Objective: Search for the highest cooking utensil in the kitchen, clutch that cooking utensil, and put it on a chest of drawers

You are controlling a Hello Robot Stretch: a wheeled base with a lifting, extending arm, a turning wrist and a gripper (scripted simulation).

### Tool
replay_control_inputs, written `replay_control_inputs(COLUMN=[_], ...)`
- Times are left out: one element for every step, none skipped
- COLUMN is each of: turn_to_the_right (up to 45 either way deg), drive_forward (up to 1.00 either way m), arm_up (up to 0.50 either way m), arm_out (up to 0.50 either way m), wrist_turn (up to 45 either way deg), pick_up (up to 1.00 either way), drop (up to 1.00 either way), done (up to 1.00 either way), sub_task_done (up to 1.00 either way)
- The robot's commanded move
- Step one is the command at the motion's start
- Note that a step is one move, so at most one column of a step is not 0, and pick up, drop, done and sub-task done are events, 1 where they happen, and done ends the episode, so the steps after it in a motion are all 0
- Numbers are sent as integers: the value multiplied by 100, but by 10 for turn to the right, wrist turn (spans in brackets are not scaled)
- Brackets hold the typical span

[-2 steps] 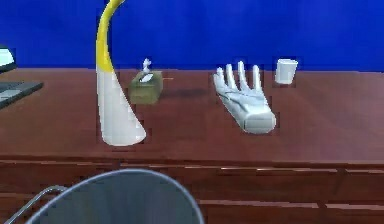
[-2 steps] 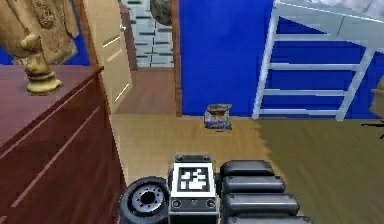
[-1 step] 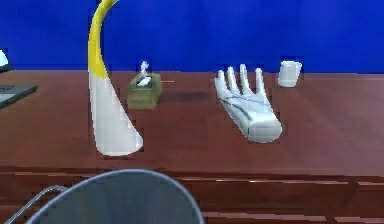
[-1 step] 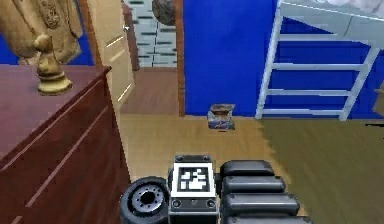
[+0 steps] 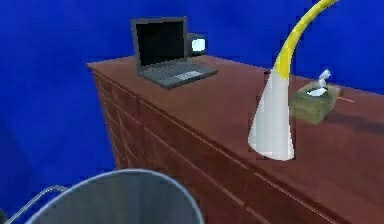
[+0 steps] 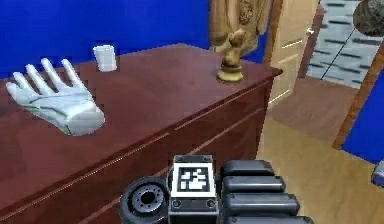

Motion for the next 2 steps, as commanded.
replay_control_inputs(turn_to_the_right=[-450,-450], drive_forward=[0,0], arm_up=[0,0], arm_out=[0,0], wrist_turn=[0,0], pick_up=[0,0], drop=[0,0], done=[0,0], sub_task_done=[0,0])
